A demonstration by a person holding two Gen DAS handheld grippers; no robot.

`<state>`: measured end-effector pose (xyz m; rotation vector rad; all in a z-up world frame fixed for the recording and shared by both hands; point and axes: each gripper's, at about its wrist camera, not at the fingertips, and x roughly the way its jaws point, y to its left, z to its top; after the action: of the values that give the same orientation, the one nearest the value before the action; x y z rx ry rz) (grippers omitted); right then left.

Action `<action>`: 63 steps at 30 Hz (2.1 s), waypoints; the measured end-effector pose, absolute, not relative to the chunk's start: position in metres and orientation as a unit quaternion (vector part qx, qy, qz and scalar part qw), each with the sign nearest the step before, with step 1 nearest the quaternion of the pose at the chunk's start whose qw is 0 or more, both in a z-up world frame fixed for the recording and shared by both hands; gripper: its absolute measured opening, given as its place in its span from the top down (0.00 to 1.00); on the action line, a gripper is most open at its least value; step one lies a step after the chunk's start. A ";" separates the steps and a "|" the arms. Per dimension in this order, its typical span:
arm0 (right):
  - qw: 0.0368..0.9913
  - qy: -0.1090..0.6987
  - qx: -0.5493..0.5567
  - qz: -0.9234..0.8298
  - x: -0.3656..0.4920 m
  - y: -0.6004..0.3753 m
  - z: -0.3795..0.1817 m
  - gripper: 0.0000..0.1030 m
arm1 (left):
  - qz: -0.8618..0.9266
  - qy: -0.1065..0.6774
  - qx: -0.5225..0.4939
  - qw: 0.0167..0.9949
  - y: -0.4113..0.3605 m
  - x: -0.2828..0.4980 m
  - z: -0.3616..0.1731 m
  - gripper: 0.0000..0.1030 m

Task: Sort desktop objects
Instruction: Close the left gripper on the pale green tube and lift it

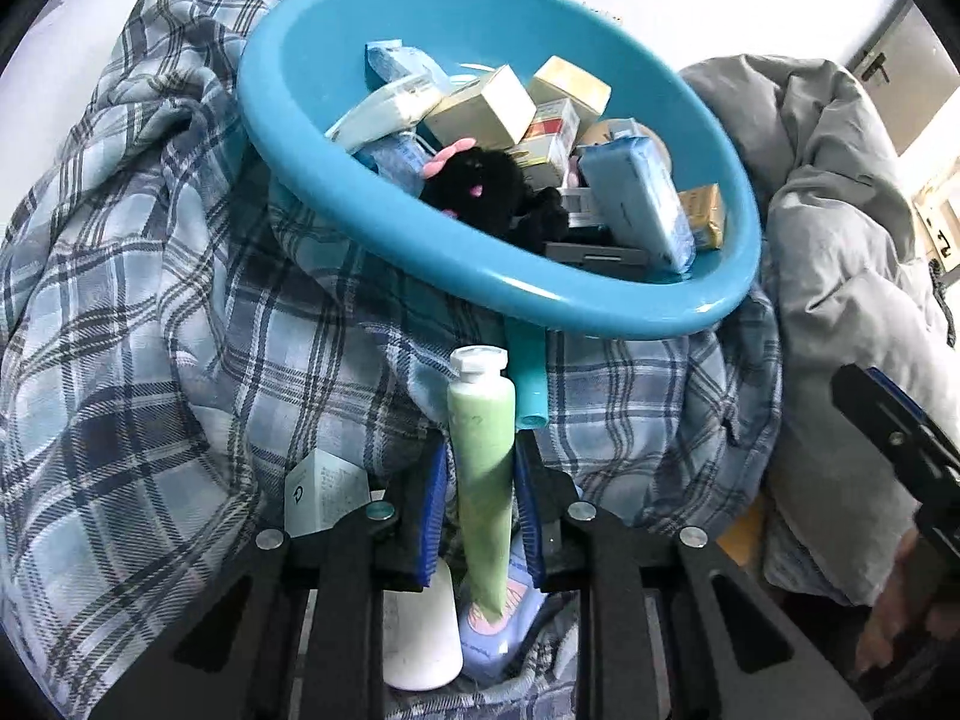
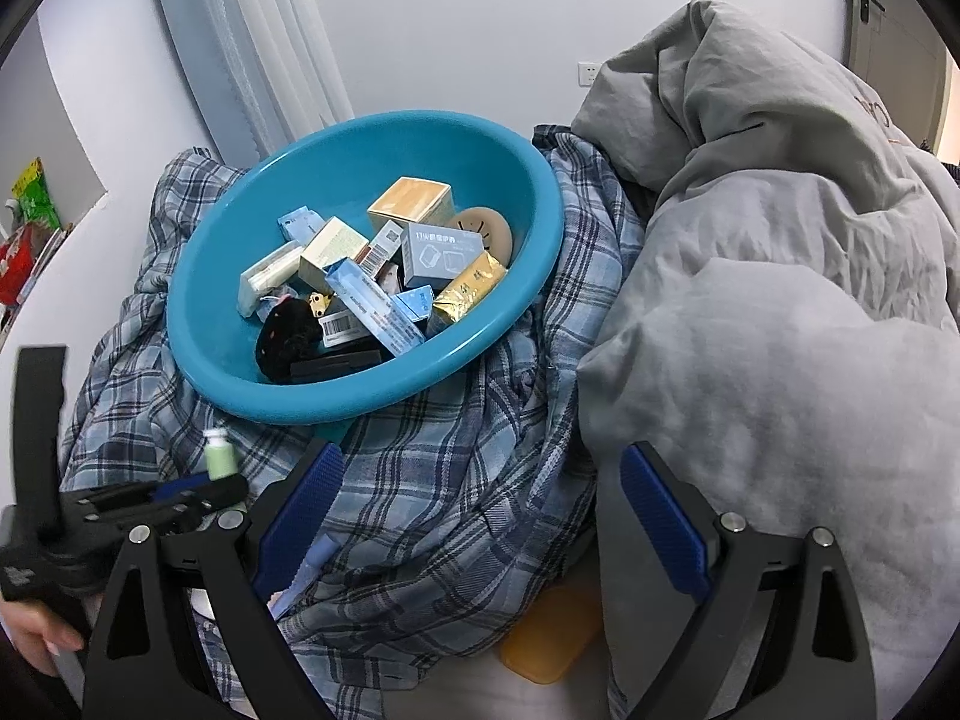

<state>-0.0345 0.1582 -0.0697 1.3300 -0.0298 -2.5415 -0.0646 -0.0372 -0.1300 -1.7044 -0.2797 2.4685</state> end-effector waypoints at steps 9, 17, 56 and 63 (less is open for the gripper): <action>0.132 -0.001 0.463 -0.877 -0.036 0.154 -0.074 0.09 | 0.800 -0.068 -0.593 0.065 -0.037 -0.037 -0.142 0.77; 0.130 0.002 0.464 -0.876 -0.037 0.153 -0.076 0.09 | 0.775 -0.053 -0.627 0.065 -0.019 -0.043 -0.178 0.65; 0.133 -0.005 0.464 -0.876 -0.038 0.159 -0.073 0.09 | 0.748 -0.077 -0.654 0.082 -0.042 -0.044 -0.197 0.82; 0.136 -0.011 0.464 -0.875 -0.039 0.162 -0.073 0.09 | 0.756 -0.061 -0.649 0.061 -0.038 -0.045 -0.202 0.84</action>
<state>-0.0391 0.1616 -0.0727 1.3448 -0.0309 -2.5340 -0.0451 -0.0378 -0.2024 -1.9643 -0.1834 2.2866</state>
